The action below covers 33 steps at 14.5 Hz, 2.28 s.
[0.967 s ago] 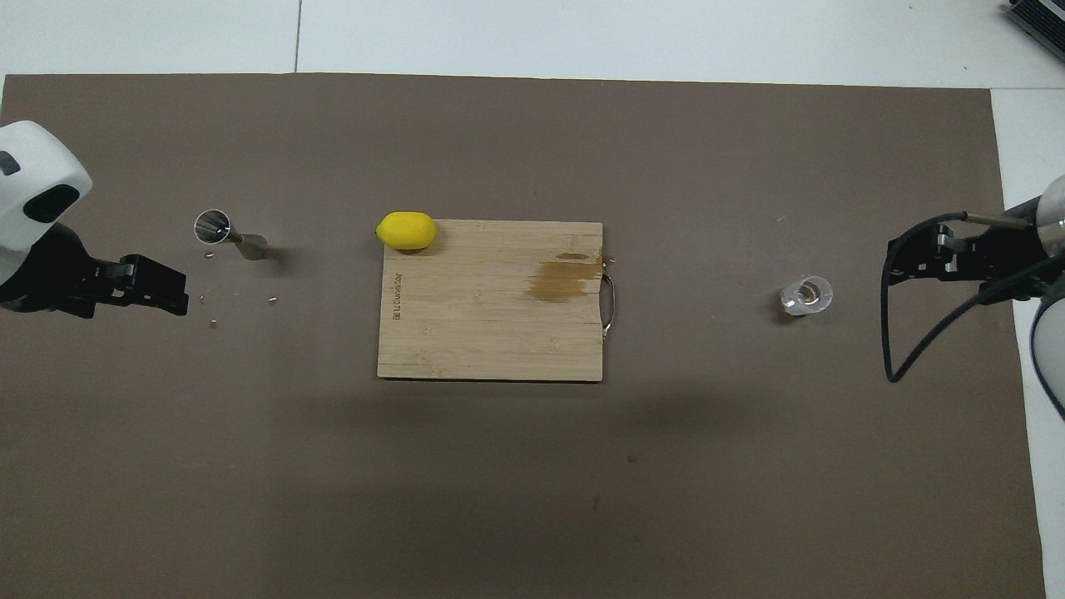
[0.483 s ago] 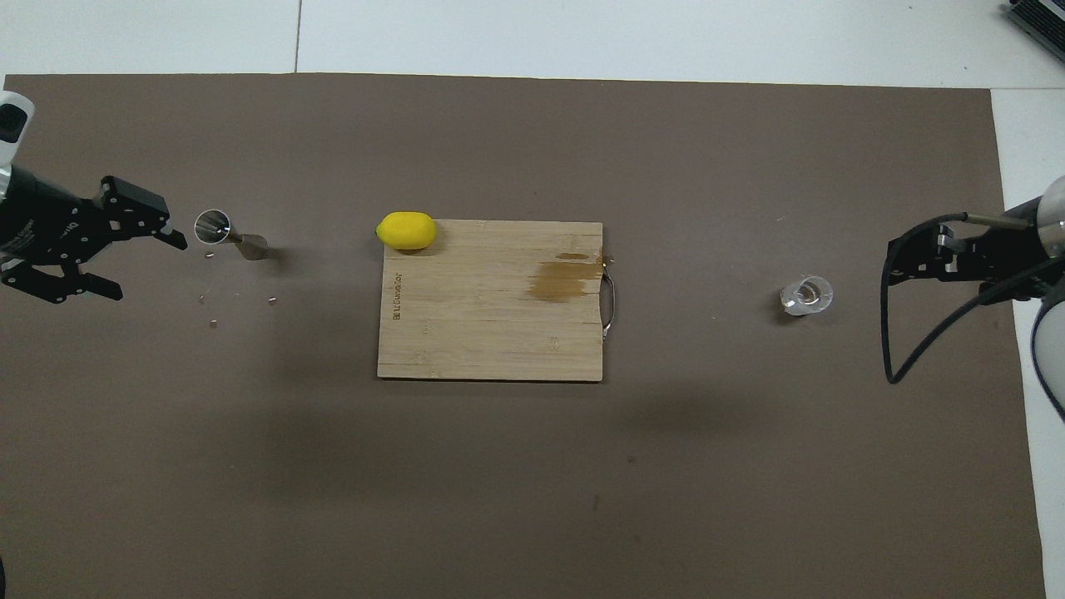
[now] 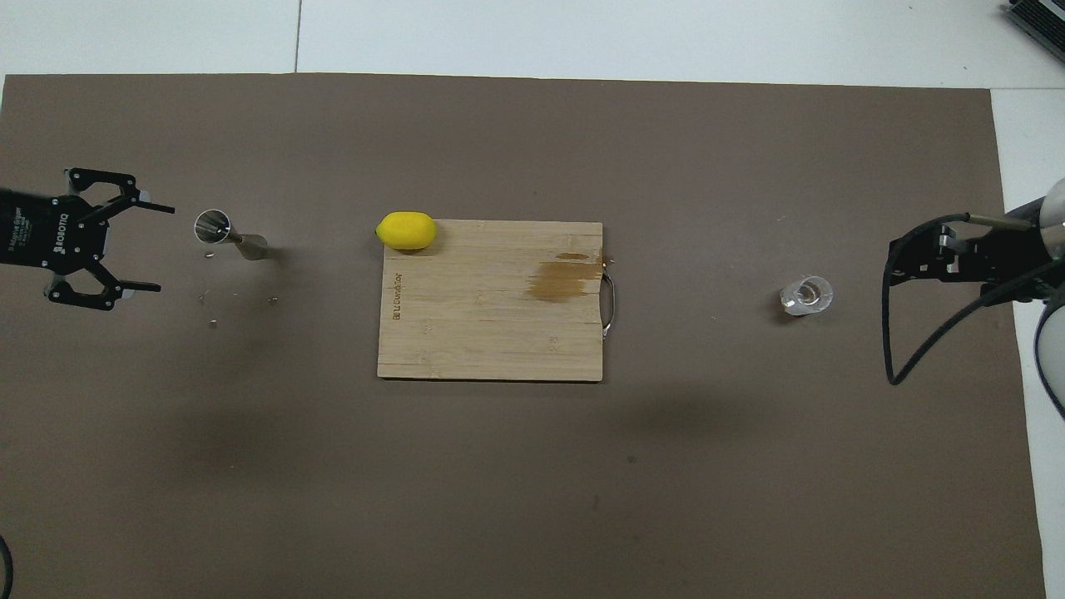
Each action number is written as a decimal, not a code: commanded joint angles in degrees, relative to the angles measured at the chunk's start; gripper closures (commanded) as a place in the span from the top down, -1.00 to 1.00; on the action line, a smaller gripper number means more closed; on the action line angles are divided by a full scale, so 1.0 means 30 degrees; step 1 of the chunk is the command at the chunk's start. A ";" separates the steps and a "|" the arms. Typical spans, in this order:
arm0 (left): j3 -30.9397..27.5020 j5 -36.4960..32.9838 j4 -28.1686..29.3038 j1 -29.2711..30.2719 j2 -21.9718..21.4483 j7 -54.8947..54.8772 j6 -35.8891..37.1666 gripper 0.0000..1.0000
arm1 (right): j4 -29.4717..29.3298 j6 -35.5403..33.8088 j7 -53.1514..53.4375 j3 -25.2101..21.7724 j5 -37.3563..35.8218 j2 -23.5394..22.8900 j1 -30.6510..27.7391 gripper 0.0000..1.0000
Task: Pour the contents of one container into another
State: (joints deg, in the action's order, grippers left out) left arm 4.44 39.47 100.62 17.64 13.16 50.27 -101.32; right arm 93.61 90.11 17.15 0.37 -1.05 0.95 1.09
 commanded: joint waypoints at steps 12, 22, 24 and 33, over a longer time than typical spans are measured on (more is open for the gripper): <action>0.0220 0.7557 0.4806 0.0888 0.0067 0.4662 -0.5775 1.00 | 0.0906 0.1779 1.3581 -0.0006 0.4504 -0.2040 -0.2352 0.98; 0.0220 0.8405 0.5071 0.0067 0.0418 0.3693 -0.7121 1.00 | 0.3068 0.5347 1.3363 -0.0006 0.8491 -0.5296 -0.5108 0.98; 0.0220 0.8727 0.5363 -0.0109 0.0389 0.3635 -0.7444 1.00 | 0.4037 0.6520 1.2683 -0.0006 0.9457 -0.5589 -0.5315 0.98; 0.0249 0.9578 0.5775 -0.0637 0.0302 0.3224 -0.8090 0.91 | 0.3398 0.6966 0.8993 0.0052 1.1891 -0.9278 -0.6692 1.00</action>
State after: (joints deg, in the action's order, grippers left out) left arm 5.68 66.44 116.76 16.70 14.51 61.41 -124.08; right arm 104.94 111.03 46.32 -0.12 32.62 -25.02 -17.82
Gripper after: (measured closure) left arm 0.040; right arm 0.000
